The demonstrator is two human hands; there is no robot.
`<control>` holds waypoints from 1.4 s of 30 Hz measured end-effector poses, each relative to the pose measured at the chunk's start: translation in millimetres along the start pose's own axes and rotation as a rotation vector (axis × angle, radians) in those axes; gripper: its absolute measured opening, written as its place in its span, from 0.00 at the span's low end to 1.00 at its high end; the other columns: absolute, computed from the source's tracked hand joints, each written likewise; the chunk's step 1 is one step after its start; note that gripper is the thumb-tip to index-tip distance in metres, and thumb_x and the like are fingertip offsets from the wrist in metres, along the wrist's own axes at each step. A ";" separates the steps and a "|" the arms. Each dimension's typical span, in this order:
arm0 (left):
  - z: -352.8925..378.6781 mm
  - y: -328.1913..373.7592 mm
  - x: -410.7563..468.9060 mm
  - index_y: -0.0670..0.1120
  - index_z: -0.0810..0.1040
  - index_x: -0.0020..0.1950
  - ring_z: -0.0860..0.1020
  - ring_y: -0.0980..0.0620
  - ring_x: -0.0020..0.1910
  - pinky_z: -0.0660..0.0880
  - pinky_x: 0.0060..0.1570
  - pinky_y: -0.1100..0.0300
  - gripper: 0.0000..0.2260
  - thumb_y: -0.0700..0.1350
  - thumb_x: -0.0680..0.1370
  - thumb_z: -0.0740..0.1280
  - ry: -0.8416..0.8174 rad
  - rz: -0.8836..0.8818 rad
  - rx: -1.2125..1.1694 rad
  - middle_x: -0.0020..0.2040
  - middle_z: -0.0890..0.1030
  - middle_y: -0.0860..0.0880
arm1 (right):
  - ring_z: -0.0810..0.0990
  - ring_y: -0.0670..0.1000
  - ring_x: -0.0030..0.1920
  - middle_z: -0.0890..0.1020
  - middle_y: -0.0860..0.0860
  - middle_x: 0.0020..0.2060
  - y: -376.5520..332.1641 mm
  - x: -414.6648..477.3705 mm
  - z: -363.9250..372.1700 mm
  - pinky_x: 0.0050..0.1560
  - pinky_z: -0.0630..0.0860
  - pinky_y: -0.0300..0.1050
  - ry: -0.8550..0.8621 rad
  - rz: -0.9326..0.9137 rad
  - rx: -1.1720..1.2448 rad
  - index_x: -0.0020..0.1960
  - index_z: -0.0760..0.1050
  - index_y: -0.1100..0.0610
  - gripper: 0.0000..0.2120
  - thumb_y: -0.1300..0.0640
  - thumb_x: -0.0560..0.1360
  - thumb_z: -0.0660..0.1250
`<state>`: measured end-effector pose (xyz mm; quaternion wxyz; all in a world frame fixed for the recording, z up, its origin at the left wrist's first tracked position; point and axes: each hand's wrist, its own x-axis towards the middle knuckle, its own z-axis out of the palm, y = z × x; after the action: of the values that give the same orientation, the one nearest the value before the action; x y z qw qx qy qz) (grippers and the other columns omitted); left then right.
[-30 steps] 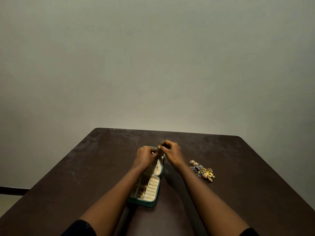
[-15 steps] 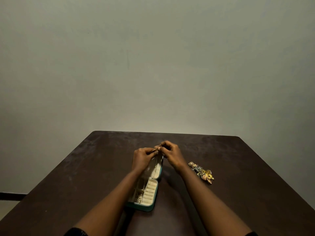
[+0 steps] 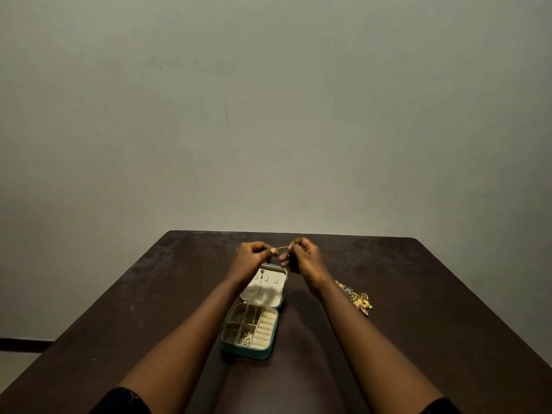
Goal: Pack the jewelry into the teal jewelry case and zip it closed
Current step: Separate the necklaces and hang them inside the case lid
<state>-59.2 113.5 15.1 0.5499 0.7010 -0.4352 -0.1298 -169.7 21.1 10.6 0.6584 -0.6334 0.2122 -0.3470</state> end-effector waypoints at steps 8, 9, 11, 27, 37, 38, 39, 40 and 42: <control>-18.3 47.0 0.8 0.42 0.80 0.41 0.75 0.60 0.25 0.68 0.31 0.65 0.07 0.38 0.77 0.63 0.057 -0.133 -0.347 0.30 0.76 0.50 | 0.77 0.47 0.37 0.77 0.51 0.36 0.8 -8.1 -5.7 0.38 0.76 0.39 -0.042 0.047 0.020 0.42 0.75 0.58 0.08 0.70 0.71 0.67; -20.8 50.0 1.0 0.44 0.80 0.41 0.74 0.57 0.26 0.65 0.32 0.63 0.07 0.39 0.77 0.63 0.067 -0.160 -0.394 0.30 0.75 0.50 | 0.77 0.46 0.38 0.78 0.51 0.37 -0.1 -8.8 -6.5 0.38 0.76 0.39 -0.029 0.049 0.014 0.42 0.75 0.58 0.08 0.70 0.72 0.67; -25.1 53.7 0.3 0.44 0.80 0.44 0.71 0.53 0.30 0.66 0.34 0.62 0.06 0.39 0.77 0.63 0.082 -0.198 -0.508 0.32 0.73 0.50 | 0.77 0.46 0.38 0.78 0.51 0.37 -0.7 -8.9 -8.6 0.38 0.76 0.37 0.013 0.050 -0.017 0.41 0.75 0.58 0.08 0.69 0.73 0.66; -27.1 46.4 -24.3 0.38 0.79 0.52 0.68 0.57 0.35 0.66 0.34 0.66 0.11 0.30 0.76 0.60 -0.064 -0.398 -0.445 0.41 0.77 0.50 | 0.76 0.47 0.24 0.78 0.56 0.31 -32.1 15.2 -56.4 0.23 0.75 0.35 0.325 0.070 -0.272 0.46 0.79 0.67 0.04 0.71 0.73 0.66; 7.9 35.8 -29.6 0.32 0.82 0.45 0.82 0.46 0.36 0.82 0.42 0.55 0.06 0.32 0.70 0.72 -0.156 -0.461 0.130 0.44 0.84 0.38 | 0.77 0.51 0.24 0.80 0.56 0.31 -34.8 40.4 -88.7 0.26 0.79 0.40 0.442 0.033 -0.681 0.42 0.81 0.66 0.03 0.69 0.72 0.69; 12.4 35.8 -30.8 0.33 0.82 0.44 0.82 0.48 0.35 0.81 0.36 0.59 0.06 0.34 0.69 0.74 -0.176 -0.448 0.204 0.43 0.84 0.39 | 0.77 0.51 0.24 0.79 0.55 0.29 -32.7 43.9 -89.6 0.26 0.80 0.41 0.444 0.033 -0.711 0.41 0.81 0.66 0.03 0.69 0.72 0.69; 16.4 37.1 -33.0 0.35 0.81 0.41 0.81 0.50 0.32 0.79 0.29 0.64 0.06 0.36 0.69 0.74 -0.193 -0.419 0.308 0.40 0.83 0.41 | 0.78 0.51 0.24 0.79 0.54 0.28 -30.3 47.3 -90.1 0.27 0.80 0.43 0.450 0.032 -0.737 0.40 0.81 0.66 0.04 0.69 0.72 0.68; 21.6 37.7 -34.5 0.38 0.78 0.38 0.80 0.51 0.31 0.77 0.25 0.65 0.07 0.39 0.69 0.74 -0.207 -0.379 0.427 0.37 0.82 0.44 | 0.78 0.52 0.24 0.79 0.54 0.28 -27.4 50.9 -90.8 0.27 0.81 0.44 0.463 0.029 -0.761 0.40 0.81 0.65 0.05 0.69 0.73 0.68; 35.1 34.2 -35.9 0.42 0.75 0.34 0.80 0.49 0.36 0.77 0.34 0.62 0.11 0.45 0.70 0.74 -0.242 -0.278 0.612 0.35 0.79 0.46 | 0.80 0.54 0.25 0.81 0.56 0.30 -20.7 57.3 -93.0 0.29 0.81 0.47 0.489 0.015 -0.820 0.40 0.81 0.65 0.06 0.69 0.74 0.67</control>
<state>-119.5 116.9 21.9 0.2359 0.8653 -0.4164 -0.1489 -202.2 -83.5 30.0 0.2874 -0.7390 0.4849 -0.3690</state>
